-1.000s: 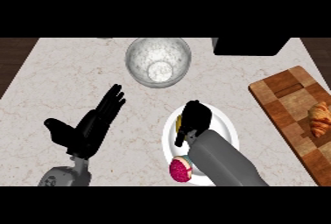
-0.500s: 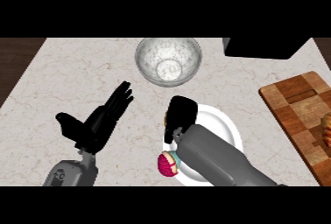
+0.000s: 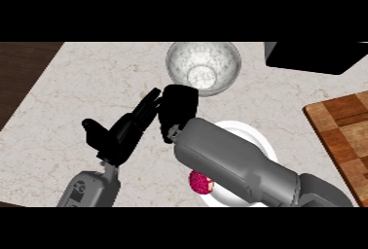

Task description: Pick the lemon from the plate and place it in the bowl

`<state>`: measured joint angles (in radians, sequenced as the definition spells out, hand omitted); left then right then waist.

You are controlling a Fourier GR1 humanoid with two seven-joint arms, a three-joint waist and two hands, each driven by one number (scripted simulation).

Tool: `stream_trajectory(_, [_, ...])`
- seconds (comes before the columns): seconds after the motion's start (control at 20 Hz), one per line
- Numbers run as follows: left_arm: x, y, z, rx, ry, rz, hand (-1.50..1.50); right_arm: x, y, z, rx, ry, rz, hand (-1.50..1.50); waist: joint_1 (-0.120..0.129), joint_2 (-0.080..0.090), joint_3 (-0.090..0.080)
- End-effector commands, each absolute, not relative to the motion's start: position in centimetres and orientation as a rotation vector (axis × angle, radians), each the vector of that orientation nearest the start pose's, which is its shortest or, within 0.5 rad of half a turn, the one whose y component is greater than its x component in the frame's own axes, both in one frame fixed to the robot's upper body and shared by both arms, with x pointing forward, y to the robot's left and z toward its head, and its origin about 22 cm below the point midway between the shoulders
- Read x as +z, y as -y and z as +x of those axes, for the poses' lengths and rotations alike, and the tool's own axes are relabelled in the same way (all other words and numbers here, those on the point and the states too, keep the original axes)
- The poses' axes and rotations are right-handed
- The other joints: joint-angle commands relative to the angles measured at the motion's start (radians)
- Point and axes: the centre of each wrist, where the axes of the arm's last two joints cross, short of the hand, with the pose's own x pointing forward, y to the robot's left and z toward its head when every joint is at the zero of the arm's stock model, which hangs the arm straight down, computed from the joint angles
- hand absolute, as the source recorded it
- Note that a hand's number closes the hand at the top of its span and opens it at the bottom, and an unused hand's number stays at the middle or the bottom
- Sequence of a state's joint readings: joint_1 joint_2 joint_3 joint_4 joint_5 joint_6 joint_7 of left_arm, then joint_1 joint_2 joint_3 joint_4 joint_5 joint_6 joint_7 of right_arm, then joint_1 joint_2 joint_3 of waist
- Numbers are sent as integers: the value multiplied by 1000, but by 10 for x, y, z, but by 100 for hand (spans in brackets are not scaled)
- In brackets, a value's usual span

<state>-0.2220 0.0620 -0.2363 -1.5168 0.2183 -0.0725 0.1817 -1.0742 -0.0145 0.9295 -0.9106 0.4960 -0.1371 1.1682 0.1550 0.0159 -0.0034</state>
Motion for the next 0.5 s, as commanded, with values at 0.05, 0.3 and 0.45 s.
stream_trajectory(0.05, [31, -164, 281, -240, 1481, -378, 0, 138, -62, 323, 922, 1061, -1150, 150, -1, -8, -1])
stream_trajectory(0.3, [29, -168, 284, -252, 1457, -356, 0, 198, -87, 320, 848, 1206, -1284, 150, -24, -18, -3])
stream_trajectory(0.45, [31, -172, 285, -225, 1463, -361, 0, 218, -95, 318, 831, 1220, -1316, 150, -37, -23, -3])
